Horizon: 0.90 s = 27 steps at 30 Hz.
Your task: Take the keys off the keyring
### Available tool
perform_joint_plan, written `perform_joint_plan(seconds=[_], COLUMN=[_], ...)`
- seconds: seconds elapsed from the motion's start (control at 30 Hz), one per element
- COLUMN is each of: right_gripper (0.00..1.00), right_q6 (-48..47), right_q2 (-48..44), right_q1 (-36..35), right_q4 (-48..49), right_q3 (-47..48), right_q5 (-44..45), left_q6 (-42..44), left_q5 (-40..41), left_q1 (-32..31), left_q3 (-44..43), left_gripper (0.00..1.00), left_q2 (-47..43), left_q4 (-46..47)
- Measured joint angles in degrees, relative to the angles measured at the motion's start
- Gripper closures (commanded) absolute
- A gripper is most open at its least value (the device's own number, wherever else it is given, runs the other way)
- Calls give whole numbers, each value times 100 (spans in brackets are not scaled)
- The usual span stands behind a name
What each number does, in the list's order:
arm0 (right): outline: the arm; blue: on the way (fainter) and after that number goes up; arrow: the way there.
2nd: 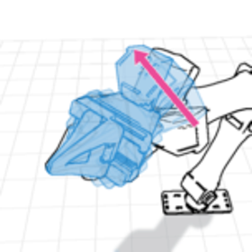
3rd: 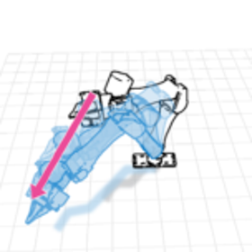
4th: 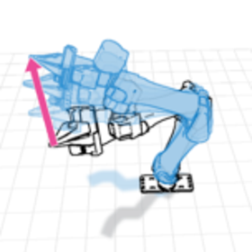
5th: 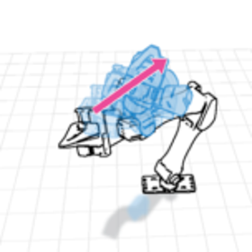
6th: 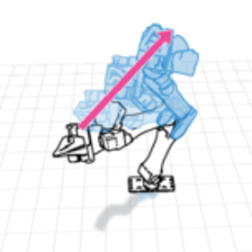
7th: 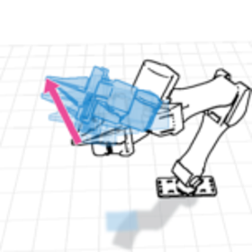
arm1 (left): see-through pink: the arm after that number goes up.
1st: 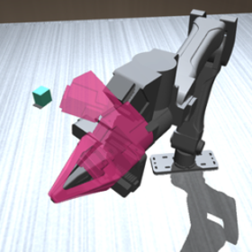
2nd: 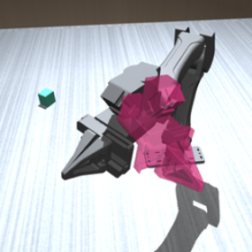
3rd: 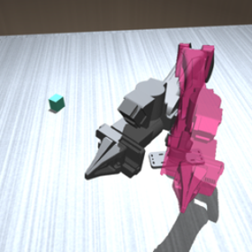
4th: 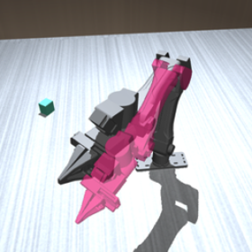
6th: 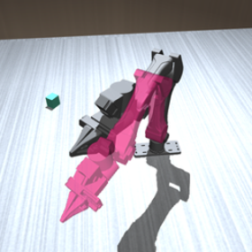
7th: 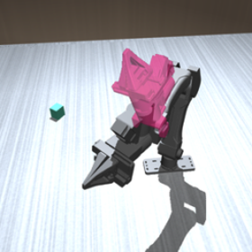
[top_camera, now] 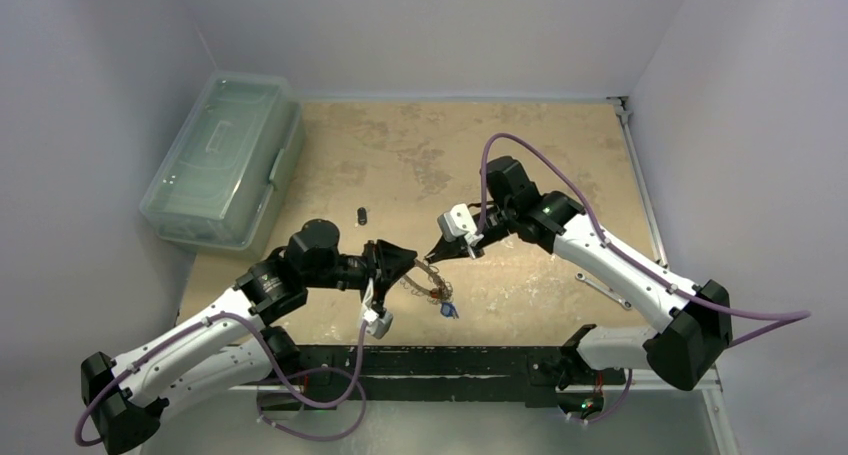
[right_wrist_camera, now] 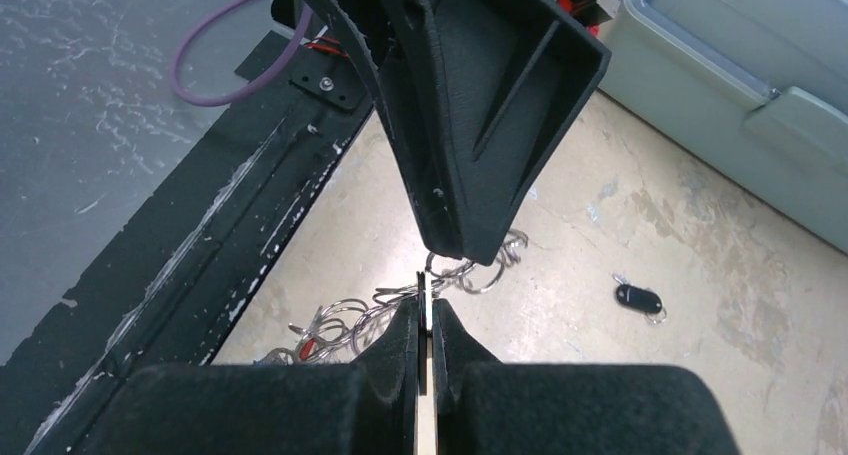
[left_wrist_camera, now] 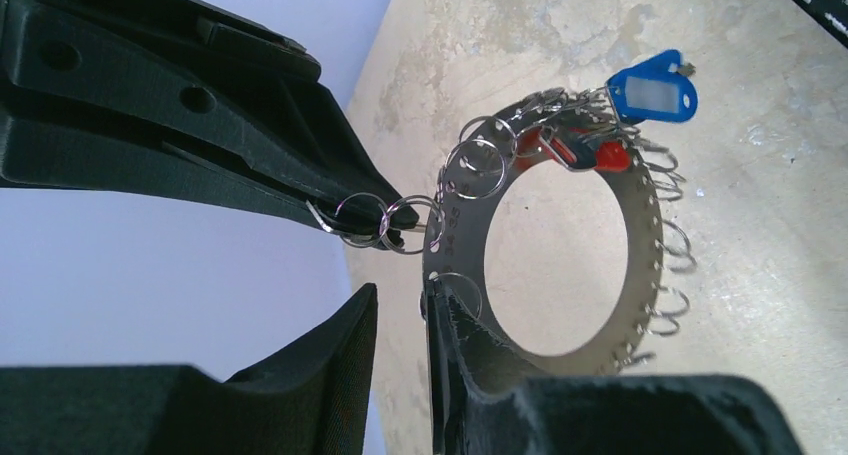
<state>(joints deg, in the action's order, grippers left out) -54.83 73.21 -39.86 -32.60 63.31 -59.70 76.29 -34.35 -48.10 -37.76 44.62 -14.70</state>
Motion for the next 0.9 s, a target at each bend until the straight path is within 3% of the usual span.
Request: perform_joint_plan(seconds=[0.27,0.57,0.67,0.9], right_gripper=[100,100,100,100], right_q6=[243,1843,1952,1888], right_q2=[2,2,2,0], right_q1=[0,7,0,2], right_q4=[61,1368,1478,1458], right_q3=[-4,-531,-564,-564], right_q5=[24,168,157,122], left_q6=[-144,-3351,-3847,-4269], left_q5=[9,715,828,723], left_q1=[-4,-31,-28,-28], left_q3=[-15,-232,24,114], left_gripper=[69,69,72,68], left_q2=[-76,378,175,221], left_q4=[66,758,1099,1272])
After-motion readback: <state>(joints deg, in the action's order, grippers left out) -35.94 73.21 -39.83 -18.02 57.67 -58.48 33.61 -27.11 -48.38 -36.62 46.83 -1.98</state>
